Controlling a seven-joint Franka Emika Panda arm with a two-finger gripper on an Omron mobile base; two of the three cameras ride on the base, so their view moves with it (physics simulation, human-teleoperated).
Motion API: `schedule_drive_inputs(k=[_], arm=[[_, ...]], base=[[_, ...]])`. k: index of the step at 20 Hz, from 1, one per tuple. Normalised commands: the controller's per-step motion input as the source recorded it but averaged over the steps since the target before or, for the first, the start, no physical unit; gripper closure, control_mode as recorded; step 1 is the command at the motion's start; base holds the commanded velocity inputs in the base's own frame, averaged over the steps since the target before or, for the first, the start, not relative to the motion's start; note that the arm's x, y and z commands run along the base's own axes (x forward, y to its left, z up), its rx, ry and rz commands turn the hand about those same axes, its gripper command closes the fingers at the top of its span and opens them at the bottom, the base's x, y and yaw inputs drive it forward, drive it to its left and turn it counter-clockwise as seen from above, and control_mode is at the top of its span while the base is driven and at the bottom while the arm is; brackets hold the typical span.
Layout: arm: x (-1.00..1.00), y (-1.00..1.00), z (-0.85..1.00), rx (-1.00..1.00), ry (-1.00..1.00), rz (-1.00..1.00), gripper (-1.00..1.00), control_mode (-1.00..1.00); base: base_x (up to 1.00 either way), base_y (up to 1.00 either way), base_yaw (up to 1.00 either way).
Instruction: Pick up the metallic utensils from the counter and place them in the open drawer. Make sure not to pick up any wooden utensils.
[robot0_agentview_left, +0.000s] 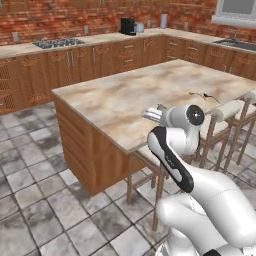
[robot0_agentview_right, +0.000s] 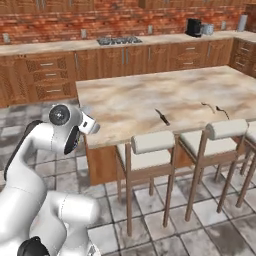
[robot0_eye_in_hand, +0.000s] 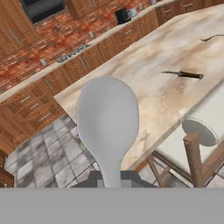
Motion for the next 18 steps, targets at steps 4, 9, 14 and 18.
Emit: schedule_drive_inputs(k=[4,9,14,18], arm=[[0.0,0.0,0.0,0.0,0.0,0.0,1.0,1.0],[0.0,0.0,0.0,0.0,0.0,0.0,1.0,1.0],[0.0,0.0,0.0,0.0,0.0,0.0,1.0,1.0],[0.0,0.0,0.0,0.0,0.0,0.0,1.0,1.0]], base=[[0.82,1.0,0.02],[0.81,1.0,0.12],[0.81,1.0,0.13],[1.0,1.0,0.19]])
